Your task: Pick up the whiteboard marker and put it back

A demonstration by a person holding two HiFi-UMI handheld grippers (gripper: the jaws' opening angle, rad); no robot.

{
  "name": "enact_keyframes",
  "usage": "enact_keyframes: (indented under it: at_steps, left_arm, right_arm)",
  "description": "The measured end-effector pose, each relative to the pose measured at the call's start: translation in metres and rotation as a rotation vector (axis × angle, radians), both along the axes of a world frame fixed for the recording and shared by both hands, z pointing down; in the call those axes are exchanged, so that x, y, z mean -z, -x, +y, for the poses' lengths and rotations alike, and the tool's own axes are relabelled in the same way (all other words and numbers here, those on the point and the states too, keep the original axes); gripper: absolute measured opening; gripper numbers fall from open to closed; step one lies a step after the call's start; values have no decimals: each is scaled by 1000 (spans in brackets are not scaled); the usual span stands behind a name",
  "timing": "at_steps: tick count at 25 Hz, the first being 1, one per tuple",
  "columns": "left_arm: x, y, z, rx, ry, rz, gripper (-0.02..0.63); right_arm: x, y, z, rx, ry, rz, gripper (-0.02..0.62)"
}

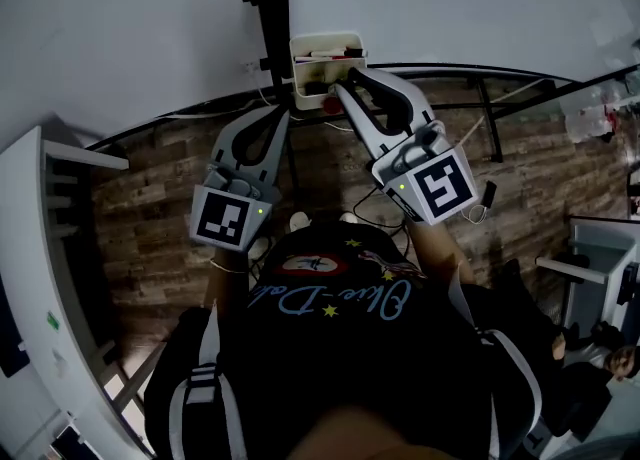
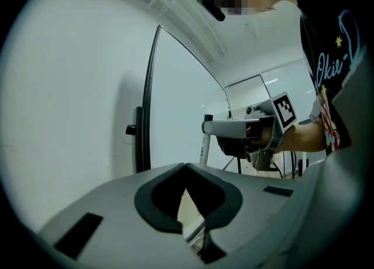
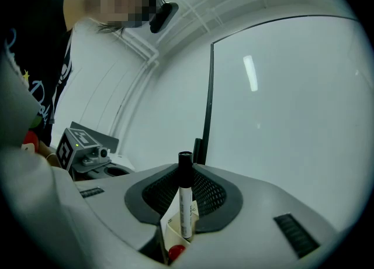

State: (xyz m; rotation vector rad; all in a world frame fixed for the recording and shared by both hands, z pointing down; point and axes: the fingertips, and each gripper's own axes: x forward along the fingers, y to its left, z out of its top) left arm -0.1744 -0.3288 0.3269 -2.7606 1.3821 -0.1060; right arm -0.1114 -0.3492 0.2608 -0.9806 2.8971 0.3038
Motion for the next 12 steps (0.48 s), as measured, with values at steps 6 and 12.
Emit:
enact_keyframes:
  at_steps: [6,12]
  left_arm:
    - [7,-16,7,21,-2,-19,-6]
    - [10,-31,14,21,-3,-35,-6]
  right_arm:
    - [6,-19,11,30,-4,-16,83]
    - [0,-36,19,33,12,-36,83]
